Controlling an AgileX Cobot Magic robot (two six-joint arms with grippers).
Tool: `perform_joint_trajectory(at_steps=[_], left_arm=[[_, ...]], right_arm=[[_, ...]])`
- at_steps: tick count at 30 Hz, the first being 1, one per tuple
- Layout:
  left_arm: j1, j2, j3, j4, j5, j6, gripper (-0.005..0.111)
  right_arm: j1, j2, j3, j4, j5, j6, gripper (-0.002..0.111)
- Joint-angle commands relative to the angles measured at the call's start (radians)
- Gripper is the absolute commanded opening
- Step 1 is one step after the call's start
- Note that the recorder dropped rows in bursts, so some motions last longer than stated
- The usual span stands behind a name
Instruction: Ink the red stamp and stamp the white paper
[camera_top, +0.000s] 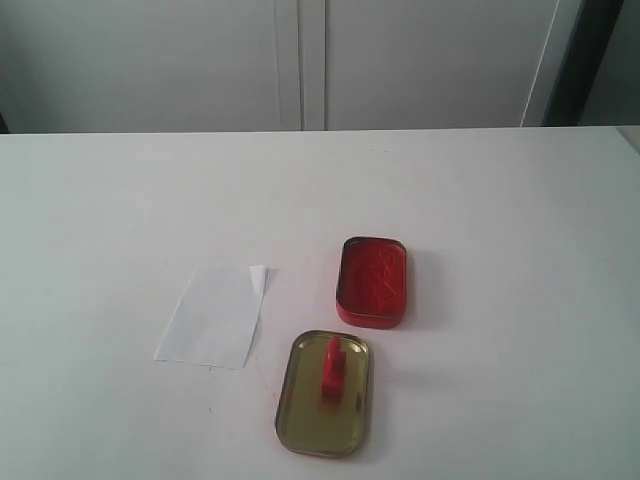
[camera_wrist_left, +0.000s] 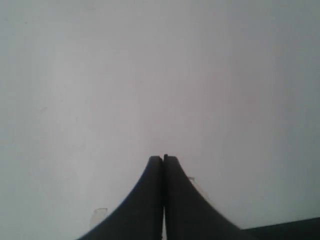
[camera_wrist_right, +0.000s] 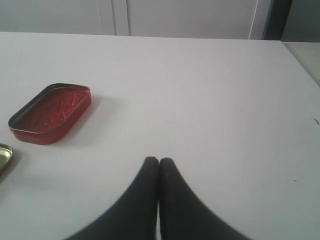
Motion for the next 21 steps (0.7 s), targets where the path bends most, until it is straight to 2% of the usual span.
perform_joint_trajectory(at_steps=[1,6,9,10,14,21], left_arm=[[-0.044,0.052,-0.066,-0.045,0.023,0.014,0.000],[-0.174,0.115,-0.130,-0.041,0.020,-0.052,0.000],[-0.277,0.180,-0.176,-0.032,0.009,-0.108,0.000],[-0.330,0.220,-0.206,-0.022,0.002,-0.136,0.000],[-0.471,0.341,-0.294,0.027,-0.035,-0.246,0.000],[-0.664,0.553,-0.446,0.069,-0.083,-0.371,0.000]], right_arm=[[-0.004,-0.005,0.006,0.001,-0.013,0.002,0.000],[-0.004,-0.005,0.006,0.001,-0.013,0.002,0.000],[-0.004,-0.005,0.006,0.001,-0.013,0.002,0.000],[-0.004,-0.005,0.006,0.001,-0.013,0.002,0.000],[-0.004,-0.005,0.006,0.001,-0.013,0.002,0.000],[-0.004,-0.005,0.006,0.001,-0.013,0.002,0.000]])
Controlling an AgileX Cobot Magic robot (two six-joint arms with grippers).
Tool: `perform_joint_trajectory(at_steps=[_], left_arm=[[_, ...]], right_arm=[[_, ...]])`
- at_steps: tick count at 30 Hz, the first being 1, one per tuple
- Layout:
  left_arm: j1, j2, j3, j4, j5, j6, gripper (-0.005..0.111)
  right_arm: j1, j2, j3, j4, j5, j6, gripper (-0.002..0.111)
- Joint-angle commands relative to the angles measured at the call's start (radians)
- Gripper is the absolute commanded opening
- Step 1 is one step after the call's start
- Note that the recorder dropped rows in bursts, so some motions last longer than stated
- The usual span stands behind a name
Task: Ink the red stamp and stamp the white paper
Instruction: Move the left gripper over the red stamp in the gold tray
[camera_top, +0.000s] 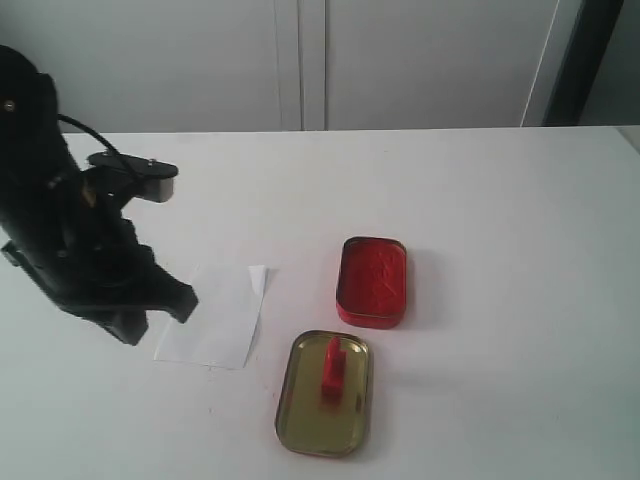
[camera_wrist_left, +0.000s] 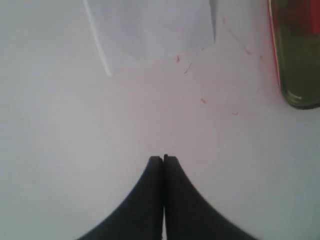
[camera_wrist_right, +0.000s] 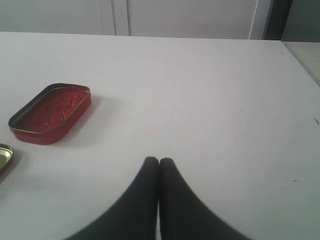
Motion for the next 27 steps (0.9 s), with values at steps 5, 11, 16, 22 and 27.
perform_joint_trajectory(at_steps=[5,11,16,22,27], left_arm=[[-0.157,0.172,-0.150,0.011,-0.068,-0.093,0.000],[-0.225,0.270,-0.267,0.011,-0.068,-0.119,0.000],[-0.263,0.339,-0.347,0.013,-0.075,-0.149,0.000],[-0.275,0.386,-0.375,-0.012,-0.107,-0.175,0.000],[-0.275,0.392,-0.375,-0.036,-0.124,-0.235,0.000]], right_arm=[[-0.004,-0.005,0.006,0.001,-0.013,0.002,0.000],[-0.004,-0.005,0.006,0.001,-0.013,0.002,0.000],[-0.004,-0.005,0.006,0.001,-0.013,0.002,0.000],[-0.004,-0.005,0.006,0.001,-0.013,0.002,0.000],[-0.004,-0.005,0.006,0.001,-0.013,0.002,0.000]])
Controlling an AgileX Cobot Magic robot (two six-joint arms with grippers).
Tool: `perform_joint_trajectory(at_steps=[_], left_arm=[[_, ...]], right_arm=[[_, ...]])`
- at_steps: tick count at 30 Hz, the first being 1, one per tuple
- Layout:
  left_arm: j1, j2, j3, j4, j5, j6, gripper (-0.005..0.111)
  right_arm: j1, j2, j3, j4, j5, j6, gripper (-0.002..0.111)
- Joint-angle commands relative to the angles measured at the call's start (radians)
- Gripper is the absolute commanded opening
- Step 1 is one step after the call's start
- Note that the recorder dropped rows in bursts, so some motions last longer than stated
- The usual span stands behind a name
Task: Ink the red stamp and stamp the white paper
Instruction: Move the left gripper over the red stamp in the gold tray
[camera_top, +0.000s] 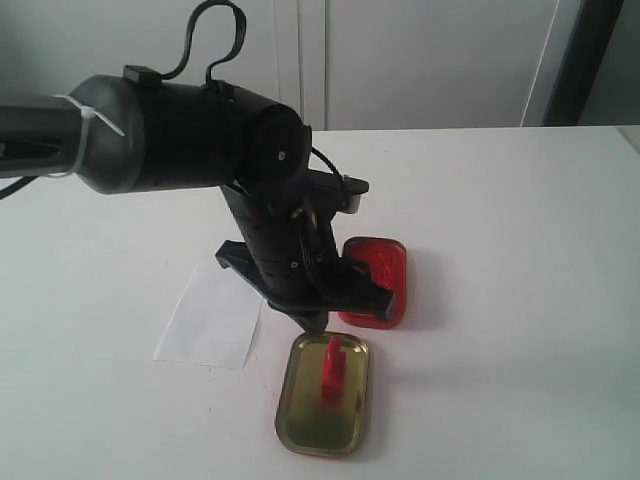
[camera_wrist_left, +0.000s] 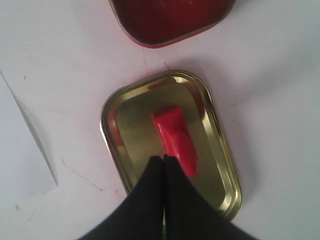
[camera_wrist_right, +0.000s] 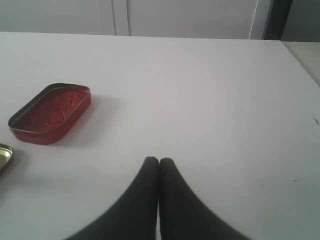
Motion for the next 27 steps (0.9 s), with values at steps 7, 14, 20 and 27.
perform_joint_trajectory(at_steps=[7,14,20,27], left_arm=[[-0.006,0.000,-0.004,-0.050,-0.003,-0.077,0.000],[-0.006,0.000,-0.004,-0.082,-0.017,-0.085,0.000],[-0.006,0.008,-0.004,-0.065,-0.017,-0.093,0.004],[-0.006,0.035,-0.004,-0.058,-0.021,-0.093,0.035]], right_arm=[[-0.004,-0.005,0.006,0.001,-0.013,0.002,0.000],[-0.004,-0.005,0.006,0.001,-0.013,0.002,0.000],[-0.004,-0.005,0.006,0.001,-0.013,0.024,0.000],[-0.004,-0.005,0.006,0.001,-0.013,0.024,0.000]])
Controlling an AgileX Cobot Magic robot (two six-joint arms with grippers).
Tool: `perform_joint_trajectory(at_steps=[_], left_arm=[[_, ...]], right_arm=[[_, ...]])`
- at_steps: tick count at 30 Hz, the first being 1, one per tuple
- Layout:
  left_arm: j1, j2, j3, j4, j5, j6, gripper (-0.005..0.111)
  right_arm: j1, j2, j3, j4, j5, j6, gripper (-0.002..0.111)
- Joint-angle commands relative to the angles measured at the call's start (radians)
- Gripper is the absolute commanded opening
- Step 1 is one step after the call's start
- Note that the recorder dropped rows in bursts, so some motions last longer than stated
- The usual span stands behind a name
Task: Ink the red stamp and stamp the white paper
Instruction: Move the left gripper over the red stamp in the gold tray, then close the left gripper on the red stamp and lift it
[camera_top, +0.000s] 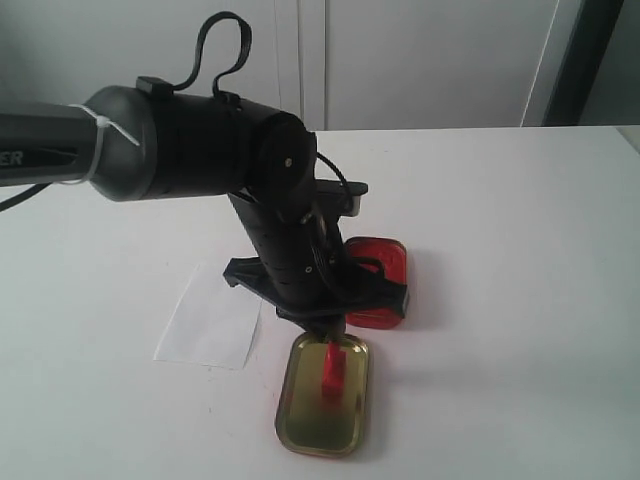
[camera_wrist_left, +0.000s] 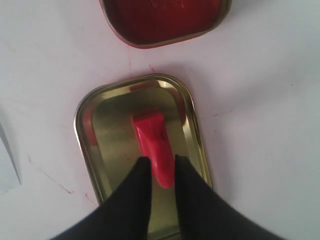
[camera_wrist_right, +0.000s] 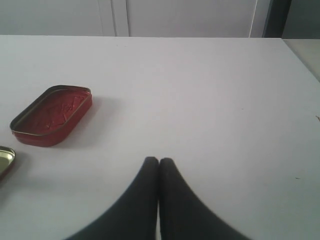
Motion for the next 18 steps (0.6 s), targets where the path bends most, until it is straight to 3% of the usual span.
perform_joint_trajectory(at_steps=[1,5,18], left_arm=[[-0.004,0.016,-0.004,0.004,0.007,-0.008,0.038],[-0.004,0.041,-0.004,0.004,-0.003,-0.008,0.047],[-0.004,0.083,-0.004,0.002,-0.005,-0.008,0.047]], right_arm=[[-0.004,-0.005,0.006,0.001,-0.013,0.004,0.000],[-0.004,-0.005,0.006,0.001,-0.013,0.004,0.000],[-0.004,-0.005,0.006,0.001,-0.013,0.004,0.000]])
